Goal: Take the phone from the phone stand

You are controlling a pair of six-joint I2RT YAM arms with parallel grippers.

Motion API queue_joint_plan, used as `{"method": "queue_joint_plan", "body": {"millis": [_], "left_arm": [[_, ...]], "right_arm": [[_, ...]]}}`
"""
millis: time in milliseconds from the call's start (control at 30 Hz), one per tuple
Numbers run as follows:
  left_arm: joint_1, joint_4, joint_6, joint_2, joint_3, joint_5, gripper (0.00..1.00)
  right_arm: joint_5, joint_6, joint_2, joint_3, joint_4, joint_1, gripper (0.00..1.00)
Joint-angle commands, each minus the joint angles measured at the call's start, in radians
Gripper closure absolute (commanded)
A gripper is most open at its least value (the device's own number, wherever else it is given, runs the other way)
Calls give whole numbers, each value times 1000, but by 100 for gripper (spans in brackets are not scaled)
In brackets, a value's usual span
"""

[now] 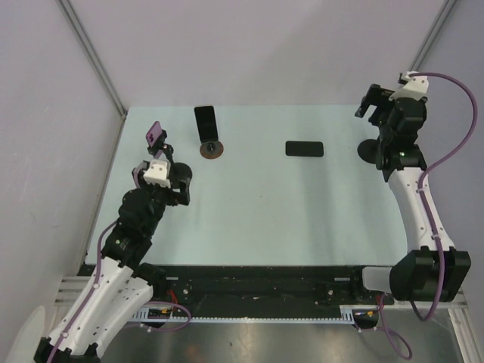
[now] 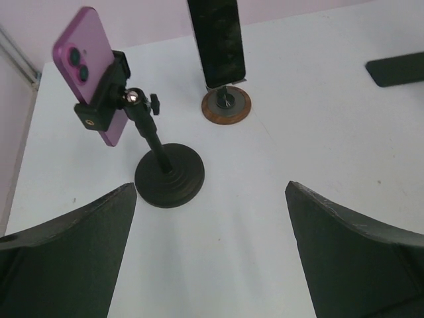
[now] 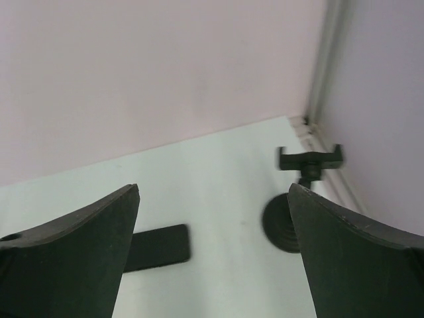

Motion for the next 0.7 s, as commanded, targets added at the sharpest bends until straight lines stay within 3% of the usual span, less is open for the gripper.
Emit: {"method": "queue_joint_plan", "body": {"millis": [0,367,567,667], "left_arm": [[-2,-6,-90,86,128,-145,0],[124,-51,-213,313,316,-142,0],[334,-51,-234,390,381,3,0],[359,-51,-175,443,426,26,0]], "right_arm": [[-106,83,-99,-43,-23,125,0],[-324,103,-136,-238,42,508,0],[-422,76,-127,-287,30,617,0],[-426,46,-127,-296,17,648,1]]}}
